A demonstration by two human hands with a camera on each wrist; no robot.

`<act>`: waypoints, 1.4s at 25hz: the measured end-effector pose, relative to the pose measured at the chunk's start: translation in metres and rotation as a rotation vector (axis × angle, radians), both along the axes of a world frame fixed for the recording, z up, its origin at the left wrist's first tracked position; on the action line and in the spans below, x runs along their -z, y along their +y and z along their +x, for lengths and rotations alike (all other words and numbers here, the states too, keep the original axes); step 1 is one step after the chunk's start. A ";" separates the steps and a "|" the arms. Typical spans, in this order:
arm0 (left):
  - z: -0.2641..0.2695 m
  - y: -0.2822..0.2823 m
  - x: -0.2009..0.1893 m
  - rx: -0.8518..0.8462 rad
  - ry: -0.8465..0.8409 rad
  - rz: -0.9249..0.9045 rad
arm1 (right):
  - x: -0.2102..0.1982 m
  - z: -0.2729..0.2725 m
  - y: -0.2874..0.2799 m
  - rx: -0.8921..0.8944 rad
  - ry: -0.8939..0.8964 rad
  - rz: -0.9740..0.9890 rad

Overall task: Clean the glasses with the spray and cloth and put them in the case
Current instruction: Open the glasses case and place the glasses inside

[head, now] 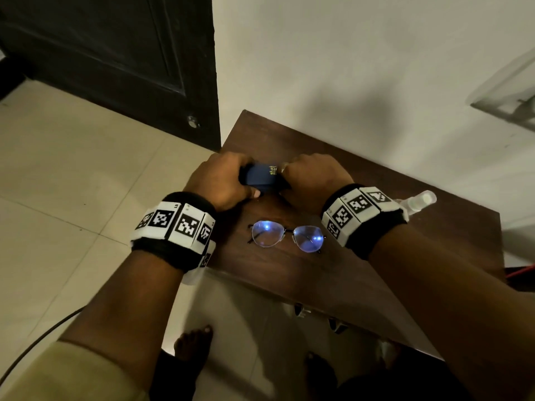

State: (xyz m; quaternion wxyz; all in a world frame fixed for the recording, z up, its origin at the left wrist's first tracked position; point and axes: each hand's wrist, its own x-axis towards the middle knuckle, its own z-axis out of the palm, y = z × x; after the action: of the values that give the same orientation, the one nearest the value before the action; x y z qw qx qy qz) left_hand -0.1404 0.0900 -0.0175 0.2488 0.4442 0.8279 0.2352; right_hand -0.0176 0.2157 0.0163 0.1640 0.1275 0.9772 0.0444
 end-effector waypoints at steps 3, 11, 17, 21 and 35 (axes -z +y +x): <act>0.002 -0.005 0.001 0.014 -0.004 0.012 | 0.001 0.003 -0.006 -0.040 -0.046 0.005; 0.001 -0.011 0.004 -0.031 -0.113 0.084 | -0.015 -0.004 0.002 -0.010 -0.070 -0.021; 0.001 -0.016 0.010 -0.023 -0.149 0.175 | -0.021 -0.019 0.024 0.186 0.162 -0.063; -0.002 -0.017 0.017 -0.002 -0.085 0.155 | -0.011 -0.030 0.029 0.261 0.216 -0.046; 0.001 -0.011 0.026 -0.043 -0.027 0.058 | -0.025 0.032 -0.010 0.226 0.028 -0.442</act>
State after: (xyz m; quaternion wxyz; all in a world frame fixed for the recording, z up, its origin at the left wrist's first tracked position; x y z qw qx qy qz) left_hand -0.1390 0.0789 -0.0438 0.2416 0.4302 0.8267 0.2704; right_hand 0.0141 0.2052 0.0411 0.1783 0.1975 0.9449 -0.1905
